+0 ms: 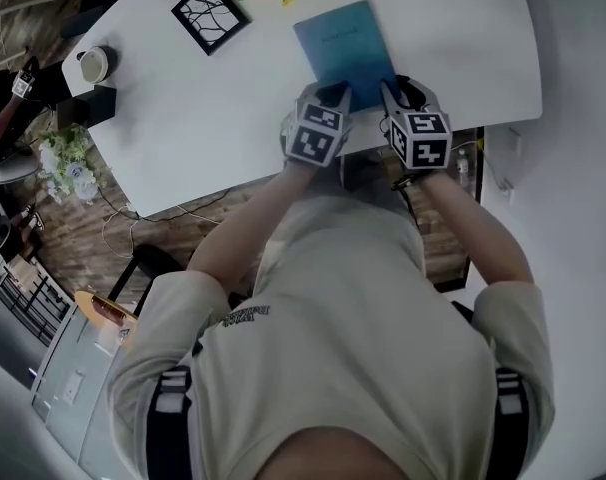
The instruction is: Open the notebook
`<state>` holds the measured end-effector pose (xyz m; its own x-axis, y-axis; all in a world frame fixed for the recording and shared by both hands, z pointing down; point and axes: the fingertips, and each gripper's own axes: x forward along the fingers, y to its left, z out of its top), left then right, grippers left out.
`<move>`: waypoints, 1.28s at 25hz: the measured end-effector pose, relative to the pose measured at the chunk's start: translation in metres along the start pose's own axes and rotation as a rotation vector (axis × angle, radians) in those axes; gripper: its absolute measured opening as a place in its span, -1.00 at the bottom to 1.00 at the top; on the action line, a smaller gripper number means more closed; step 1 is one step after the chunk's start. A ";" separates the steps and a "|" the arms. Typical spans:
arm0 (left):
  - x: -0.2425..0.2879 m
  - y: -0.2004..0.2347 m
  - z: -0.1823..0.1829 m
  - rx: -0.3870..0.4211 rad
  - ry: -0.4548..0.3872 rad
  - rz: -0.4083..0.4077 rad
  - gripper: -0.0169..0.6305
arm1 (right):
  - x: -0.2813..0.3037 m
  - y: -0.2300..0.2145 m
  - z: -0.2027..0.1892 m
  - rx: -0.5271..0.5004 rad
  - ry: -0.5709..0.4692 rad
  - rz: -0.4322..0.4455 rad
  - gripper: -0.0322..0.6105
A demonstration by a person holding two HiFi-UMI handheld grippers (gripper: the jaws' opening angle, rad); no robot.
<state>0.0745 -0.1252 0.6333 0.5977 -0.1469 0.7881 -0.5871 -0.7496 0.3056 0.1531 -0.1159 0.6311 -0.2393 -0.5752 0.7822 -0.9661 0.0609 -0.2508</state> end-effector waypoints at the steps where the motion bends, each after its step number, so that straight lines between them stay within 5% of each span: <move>1: -0.001 0.000 0.000 0.000 -0.003 0.000 -0.95 | -0.002 -0.001 0.002 0.008 -0.008 -0.001 -0.57; 9: -0.056 -0.014 0.037 -0.022 -0.165 -0.011 -0.95 | -0.051 0.040 0.042 -0.102 -0.137 0.090 -0.74; 13: -0.112 -0.018 0.064 -0.043 -0.308 0.008 -0.95 | -0.071 0.094 0.058 -0.201 -0.198 0.210 -0.74; 17: -0.156 -0.007 0.075 -0.019 -0.364 0.073 -0.95 | -0.070 0.163 0.059 -0.315 -0.198 0.351 -0.74; 24: -0.164 0.039 0.033 -0.077 -0.285 0.173 -0.95 | -0.039 0.238 0.030 -0.475 -0.110 0.488 -0.59; 32: -0.122 0.097 -0.034 -0.182 -0.097 0.178 -0.95 | 0.012 0.271 -0.016 -0.503 0.065 0.582 -0.47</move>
<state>-0.0736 -0.1580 0.5847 0.5207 -0.3335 0.7859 -0.7707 -0.5795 0.2648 -0.1131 -0.0936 0.5819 -0.7128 -0.2889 0.6391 -0.6064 0.7118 -0.3545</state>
